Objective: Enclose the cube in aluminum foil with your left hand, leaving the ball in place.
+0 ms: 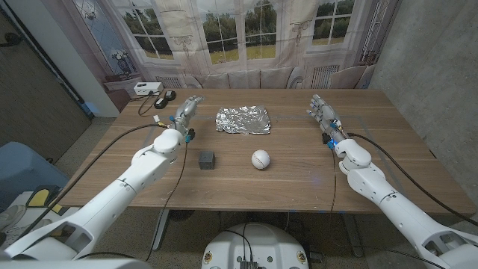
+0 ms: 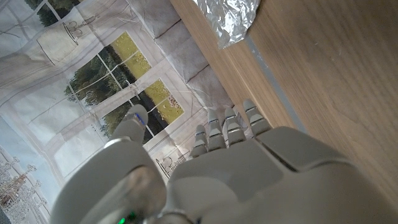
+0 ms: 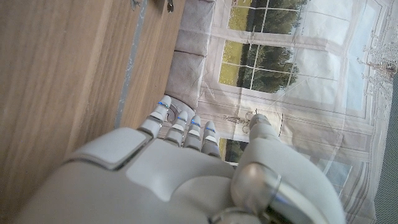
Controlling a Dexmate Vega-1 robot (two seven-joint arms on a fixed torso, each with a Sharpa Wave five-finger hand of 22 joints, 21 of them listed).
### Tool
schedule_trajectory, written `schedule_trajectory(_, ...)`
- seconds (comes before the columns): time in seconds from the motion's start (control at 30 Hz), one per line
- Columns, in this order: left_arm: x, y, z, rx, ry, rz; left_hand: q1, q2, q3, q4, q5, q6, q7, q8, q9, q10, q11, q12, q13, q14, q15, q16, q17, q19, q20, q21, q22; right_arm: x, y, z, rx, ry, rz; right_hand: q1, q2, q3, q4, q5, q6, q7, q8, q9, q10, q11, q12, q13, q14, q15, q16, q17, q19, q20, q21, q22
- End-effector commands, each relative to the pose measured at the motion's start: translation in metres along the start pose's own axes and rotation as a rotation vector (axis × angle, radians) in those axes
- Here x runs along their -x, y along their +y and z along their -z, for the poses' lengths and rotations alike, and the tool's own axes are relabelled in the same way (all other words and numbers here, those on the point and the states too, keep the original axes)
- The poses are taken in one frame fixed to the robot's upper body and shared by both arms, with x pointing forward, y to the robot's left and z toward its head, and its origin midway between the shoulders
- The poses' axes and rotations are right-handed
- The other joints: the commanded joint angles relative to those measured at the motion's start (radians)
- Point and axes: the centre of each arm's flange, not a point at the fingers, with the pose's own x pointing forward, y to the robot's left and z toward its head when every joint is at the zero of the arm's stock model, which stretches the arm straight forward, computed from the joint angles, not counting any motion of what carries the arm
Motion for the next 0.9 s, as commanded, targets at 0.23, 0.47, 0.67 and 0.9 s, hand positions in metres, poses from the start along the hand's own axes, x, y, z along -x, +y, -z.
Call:
schedule_trajectory(0.23,-0.013,0.005,-0.021,-0.200,0.093,-0.080,0.064,0.033,0.011,0.000,0.001,0.013,0.006,0.000,0.000,-0.007,0.009,-0.007,-0.006,0.010,0.004,-0.006,-0.001,0.018,-0.007,0.008,0.002,0.009,-0.007,0.003,-0.012,-0.019,0.012,-0.010,0.000,-0.004,0.005,-0.004,0.011,0.005,0.001,0.003,0.010,0.000,0.007,-0.002,0.011,-0.004,0.007,0.000,0.005,0.011,-0.002,0.003)
schedule_trajectory(0.47,-0.021,0.003,-0.031,-0.267,0.152,-0.115,0.085,0.048,0.018,-0.001,-0.004,0.016,0.006,-0.003,0.000,-0.008,0.011,-0.011,-0.007,0.021,0.004,-0.005,-0.001,0.028,-0.001,0.011,0.002,0.011,-0.008,0.004,-0.017,-0.027,0.011,-0.013,0.000,-0.005,0.006,-0.005,0.013,0.007,0.001,0.003,0.014,0.000,0.008,-0.003,0.012,-0.003,0.007,0.000,0.005,0.012,-0.003,0.003)
schedule_trajectory(0.67,-0.030,0.003,-0.039,-0.333,0.190,-0.107,0.082,0.031,0.003,0.004,-0.011,-0.009,-0.001,-0.020,0.000,-0.022,0.010,-0.020,-0.008,0.007,0.013,-0.016,0.000,0.026,0.002,0.009,0.002,0.011,-0.009,0.005,-0.025,-0.030,0.013,-0.016,0.000,-0.006,0.007,-0.005,0.015,0.009,0.002,0.003,0.015,0.001,0.007,-0.005,0.011,-0.001,0.007,0.000,0.006,0.013,-0.004,0.004)
schedule_trajectory(0.9,-0.044,0.001,-0.048,-0.400,0.229,-0.080,0.095,0.019,-0.010,0.005,-0.010,-0.052,-0.003,-0.049,0.000,-0.049,-0.003,-0.041,-0.017,-0.027,0.024,-0.036,0.001,-0.002,0.015,-0.005,0.001,0.011,-0.011,0.006,-0.033,-0.034,0.015,-0.020,0.001,-0.008,0.008,-0.006,0.019,0.010,0.003,0.003,0.015,0.000,0.006,-0.006,0.012,0.000,0.007,0.000,0.006,0.013,-0.006,0.004)
